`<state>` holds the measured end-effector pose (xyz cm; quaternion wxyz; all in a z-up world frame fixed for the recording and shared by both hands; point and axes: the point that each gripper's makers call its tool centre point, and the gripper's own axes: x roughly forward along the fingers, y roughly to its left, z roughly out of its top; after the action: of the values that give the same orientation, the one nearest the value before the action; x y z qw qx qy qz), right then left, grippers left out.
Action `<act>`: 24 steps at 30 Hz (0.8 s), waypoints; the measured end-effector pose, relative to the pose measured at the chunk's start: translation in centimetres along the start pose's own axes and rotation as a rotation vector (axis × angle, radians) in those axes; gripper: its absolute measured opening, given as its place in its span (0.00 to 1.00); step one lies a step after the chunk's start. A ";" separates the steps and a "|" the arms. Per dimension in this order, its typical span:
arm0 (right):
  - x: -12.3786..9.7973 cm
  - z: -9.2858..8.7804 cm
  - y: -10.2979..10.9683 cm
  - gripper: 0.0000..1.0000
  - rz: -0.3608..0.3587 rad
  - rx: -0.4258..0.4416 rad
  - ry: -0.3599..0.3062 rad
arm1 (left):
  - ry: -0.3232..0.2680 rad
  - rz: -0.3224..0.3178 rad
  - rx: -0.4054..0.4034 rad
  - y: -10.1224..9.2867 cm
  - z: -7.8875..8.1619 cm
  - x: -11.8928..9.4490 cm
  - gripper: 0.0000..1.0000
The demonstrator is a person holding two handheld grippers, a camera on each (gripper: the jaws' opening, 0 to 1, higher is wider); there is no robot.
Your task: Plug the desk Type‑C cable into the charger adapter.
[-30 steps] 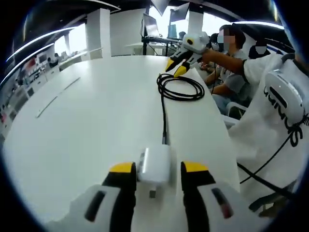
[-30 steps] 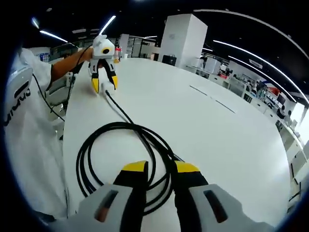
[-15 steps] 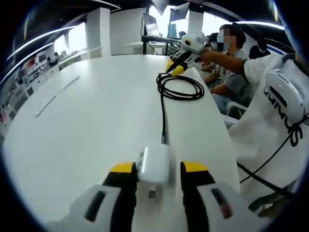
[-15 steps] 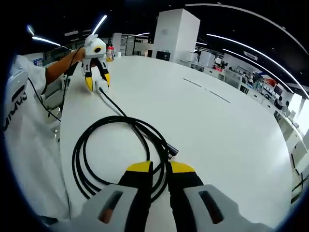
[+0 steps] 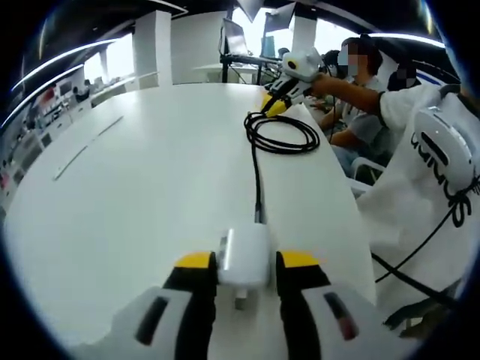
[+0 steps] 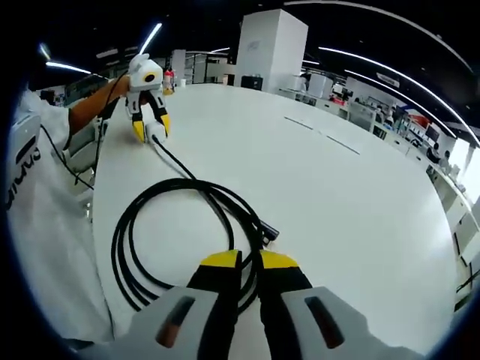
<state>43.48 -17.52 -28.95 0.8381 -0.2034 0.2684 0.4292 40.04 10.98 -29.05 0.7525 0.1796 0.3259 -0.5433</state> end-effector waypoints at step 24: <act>0.5 0.5 -0.1 0.04 -0.024 0.019 0.020 | -0.035 -0.013 -0.002 0.5 0.2 -0.2 0.26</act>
<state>43.97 -17.02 -28.89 0.8423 -0.2032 0.2784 0.4143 40.50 11.15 -28.82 0.7548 0.1672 0.3147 -0.5507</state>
